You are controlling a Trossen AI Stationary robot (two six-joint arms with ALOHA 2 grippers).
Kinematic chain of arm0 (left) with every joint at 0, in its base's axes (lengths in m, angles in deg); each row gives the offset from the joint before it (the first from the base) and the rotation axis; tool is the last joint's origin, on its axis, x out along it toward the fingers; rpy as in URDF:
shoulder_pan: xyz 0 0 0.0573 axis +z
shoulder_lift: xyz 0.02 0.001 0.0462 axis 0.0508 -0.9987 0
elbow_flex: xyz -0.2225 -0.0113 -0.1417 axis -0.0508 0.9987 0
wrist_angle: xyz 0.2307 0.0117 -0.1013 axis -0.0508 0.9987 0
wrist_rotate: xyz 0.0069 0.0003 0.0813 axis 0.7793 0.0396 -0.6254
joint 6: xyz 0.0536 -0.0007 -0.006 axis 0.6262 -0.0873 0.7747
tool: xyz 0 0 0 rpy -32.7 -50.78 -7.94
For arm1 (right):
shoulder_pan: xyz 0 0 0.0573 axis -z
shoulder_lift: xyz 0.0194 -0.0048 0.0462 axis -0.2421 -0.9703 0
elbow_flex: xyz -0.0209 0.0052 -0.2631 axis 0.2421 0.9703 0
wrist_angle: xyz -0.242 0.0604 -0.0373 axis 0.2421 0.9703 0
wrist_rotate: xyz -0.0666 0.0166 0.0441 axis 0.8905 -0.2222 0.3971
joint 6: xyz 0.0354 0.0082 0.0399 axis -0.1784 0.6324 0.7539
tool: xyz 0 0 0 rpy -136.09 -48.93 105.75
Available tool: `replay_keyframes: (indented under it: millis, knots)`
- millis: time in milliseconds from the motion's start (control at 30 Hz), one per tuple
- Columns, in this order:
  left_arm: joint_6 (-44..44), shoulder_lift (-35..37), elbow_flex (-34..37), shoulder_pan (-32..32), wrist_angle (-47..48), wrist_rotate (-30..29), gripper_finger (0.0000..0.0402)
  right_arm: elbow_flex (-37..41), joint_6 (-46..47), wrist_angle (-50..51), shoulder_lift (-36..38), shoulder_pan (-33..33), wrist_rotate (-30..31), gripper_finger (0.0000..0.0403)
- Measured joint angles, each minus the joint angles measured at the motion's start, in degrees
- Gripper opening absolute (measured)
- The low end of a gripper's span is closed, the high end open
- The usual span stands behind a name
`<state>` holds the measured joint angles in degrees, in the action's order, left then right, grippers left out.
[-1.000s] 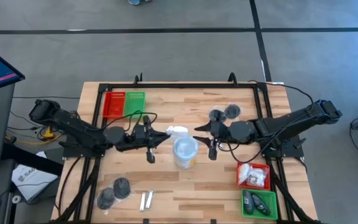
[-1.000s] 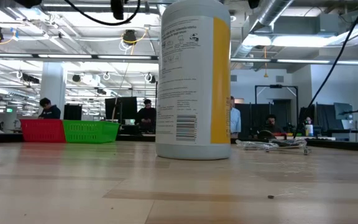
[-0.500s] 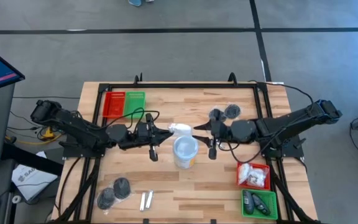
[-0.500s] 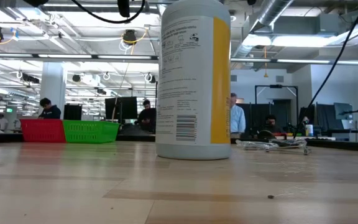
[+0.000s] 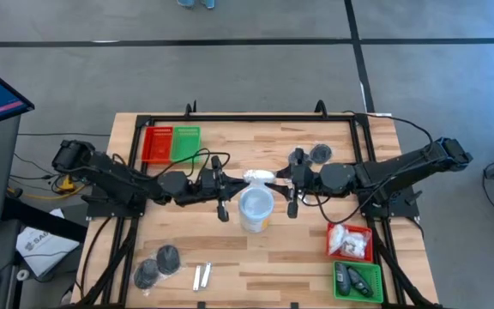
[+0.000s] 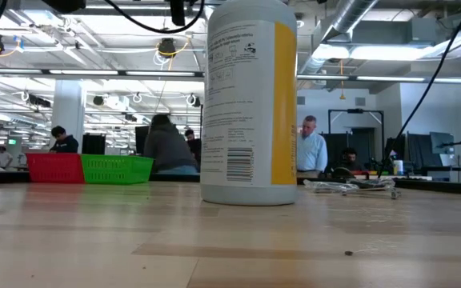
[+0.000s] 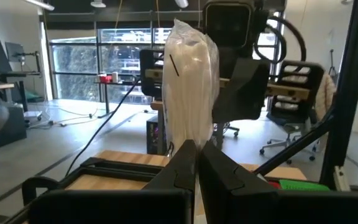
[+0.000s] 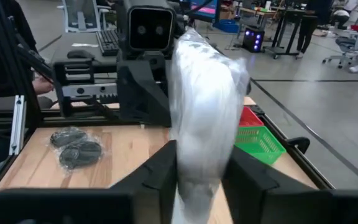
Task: Pick & Place Travel size toiletries
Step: Put the white cotton pack into the bottom red basket
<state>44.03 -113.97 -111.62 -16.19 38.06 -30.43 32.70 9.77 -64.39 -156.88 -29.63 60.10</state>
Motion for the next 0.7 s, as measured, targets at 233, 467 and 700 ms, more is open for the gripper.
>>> replay_keyframes:
  millis: [233, 467, 700]
  knots:
    - [1.38, -0.39, -0.54, -0.02, 0.05, -0.19, 0.0008, 0.0, -2.93, 0.79, 0.0, -0.46, 0.0, 0.0012]
    - [1.38, -0.34, -0.52, 0.15, 0.64, -2.23, 0.0026, 0.0, -2.97, 2.4, 0.51, -0.48, 0.02, 0.0013]
    - [1.4, -0.3, -0.52, -0.29, 0.81, -2.97, 0.0051, 0.02, -0.85, 7.08, 4.07, -1.19, 0.09, 0.0015]
